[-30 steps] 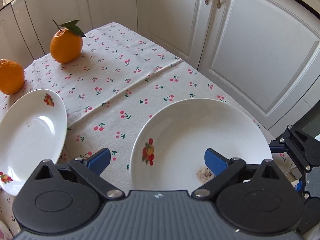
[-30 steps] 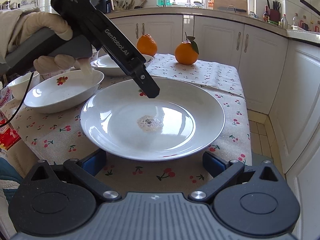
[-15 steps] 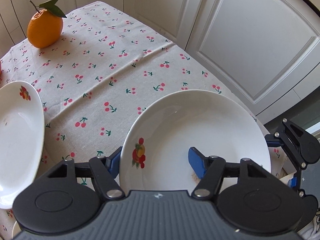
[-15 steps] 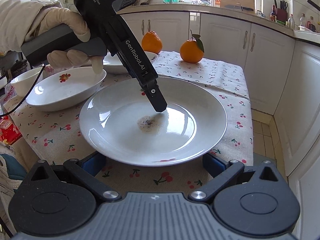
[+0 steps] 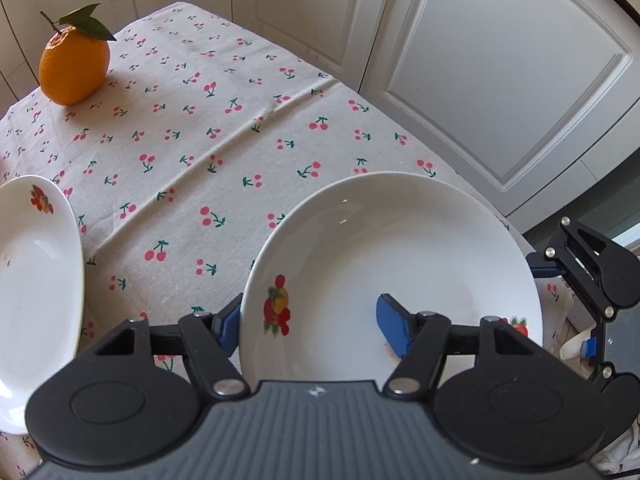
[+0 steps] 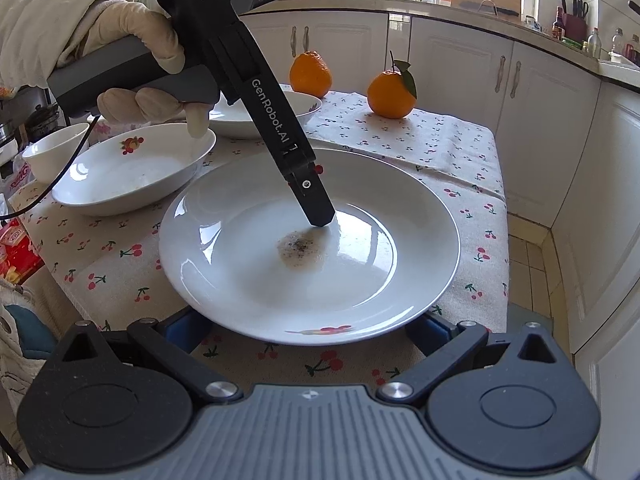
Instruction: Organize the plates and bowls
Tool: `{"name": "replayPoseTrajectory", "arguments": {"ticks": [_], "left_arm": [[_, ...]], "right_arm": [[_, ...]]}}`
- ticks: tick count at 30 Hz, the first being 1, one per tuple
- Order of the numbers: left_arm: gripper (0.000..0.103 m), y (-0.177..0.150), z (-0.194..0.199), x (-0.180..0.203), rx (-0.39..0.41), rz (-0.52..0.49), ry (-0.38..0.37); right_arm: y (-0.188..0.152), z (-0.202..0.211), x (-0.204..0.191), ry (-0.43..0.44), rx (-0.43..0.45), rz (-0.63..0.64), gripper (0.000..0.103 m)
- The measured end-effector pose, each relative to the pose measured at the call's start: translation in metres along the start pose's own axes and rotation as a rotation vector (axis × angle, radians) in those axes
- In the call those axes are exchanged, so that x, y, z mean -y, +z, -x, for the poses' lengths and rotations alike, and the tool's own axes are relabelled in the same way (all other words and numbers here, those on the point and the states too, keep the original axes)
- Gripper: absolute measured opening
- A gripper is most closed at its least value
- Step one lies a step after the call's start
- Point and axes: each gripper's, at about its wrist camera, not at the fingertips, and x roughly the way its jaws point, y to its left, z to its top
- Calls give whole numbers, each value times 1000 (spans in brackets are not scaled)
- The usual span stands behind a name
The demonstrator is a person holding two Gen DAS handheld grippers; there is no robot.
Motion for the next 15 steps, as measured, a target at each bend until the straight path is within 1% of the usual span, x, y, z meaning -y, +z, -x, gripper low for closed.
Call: {"name": "replayPoseTrajectory", "arguments": {"ticks": [9, 15], "left_arm": [[67, -1, 9, 4, 30, 1, -14], [67, 5, 16, 2, 52, 9, -11]], "right_arm": [[4, 3, 0, -19, -37, 39, 103], [14, 4, 8, -1, -38, 38, 103]]}}
